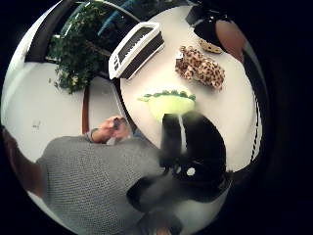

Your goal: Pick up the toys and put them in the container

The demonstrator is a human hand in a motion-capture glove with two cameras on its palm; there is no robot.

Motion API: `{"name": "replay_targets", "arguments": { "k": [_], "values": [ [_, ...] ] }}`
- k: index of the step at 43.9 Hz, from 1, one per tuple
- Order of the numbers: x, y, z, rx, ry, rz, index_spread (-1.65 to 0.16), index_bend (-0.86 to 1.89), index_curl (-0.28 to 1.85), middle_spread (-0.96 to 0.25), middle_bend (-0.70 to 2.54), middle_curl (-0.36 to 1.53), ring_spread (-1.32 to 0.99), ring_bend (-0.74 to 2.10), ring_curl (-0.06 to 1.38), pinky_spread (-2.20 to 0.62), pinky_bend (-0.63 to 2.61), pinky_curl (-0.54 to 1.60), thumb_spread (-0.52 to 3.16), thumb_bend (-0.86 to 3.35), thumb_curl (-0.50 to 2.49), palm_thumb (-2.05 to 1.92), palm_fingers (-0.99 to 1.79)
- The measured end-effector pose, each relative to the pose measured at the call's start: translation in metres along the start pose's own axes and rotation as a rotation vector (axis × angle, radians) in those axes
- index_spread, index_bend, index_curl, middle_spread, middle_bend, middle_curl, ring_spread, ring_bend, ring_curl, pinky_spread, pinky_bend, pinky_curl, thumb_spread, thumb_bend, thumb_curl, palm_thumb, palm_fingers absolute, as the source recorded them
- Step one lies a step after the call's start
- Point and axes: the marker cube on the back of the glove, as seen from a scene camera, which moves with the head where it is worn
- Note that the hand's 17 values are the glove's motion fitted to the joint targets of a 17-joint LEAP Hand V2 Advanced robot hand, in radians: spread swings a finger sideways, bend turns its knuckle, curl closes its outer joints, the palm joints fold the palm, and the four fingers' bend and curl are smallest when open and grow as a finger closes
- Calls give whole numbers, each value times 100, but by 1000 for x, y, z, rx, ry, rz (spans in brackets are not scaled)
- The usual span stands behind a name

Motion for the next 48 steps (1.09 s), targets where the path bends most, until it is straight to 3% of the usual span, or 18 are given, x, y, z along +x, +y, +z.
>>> {"name": "replay_targets", "arguments": {
  "k": [9, 19, 29, 39, 48],
  "values": [
    [-6, -4, 3, -15, -20, -28, -28, 41, 17, -18, 17, 8, -16, 18, 4, 0, 49, 17, 104, 6, 5, 3, 17],
    [-23, -14, 18, -57, -32, -85, -34, 42, 23, -22, 18, 14, -20, 20, 8, 0, 53, 22, 137, 6, 11, 0, 13],
    [-54, -30, 54, -150, -20, -163, -36, 38, 27, -23, 18, 18, -21, 21, 12, 0, 55, 25, 150, 5, 16, 0, 9],
    [-71, -39, 127, -445, 98, -188, -35, 9, 22, -22, 16, 22, -20, 30, 17, 1, 72, 31, 144, 2, 20, 0, -8],
    [-78, -41, 158, -448, 134, -170, -33, 6, 18, -20, 15, 23, -18, 32, 21, 2, 86, 36, 134, 0, 24, 4, -15]
  ]
}}
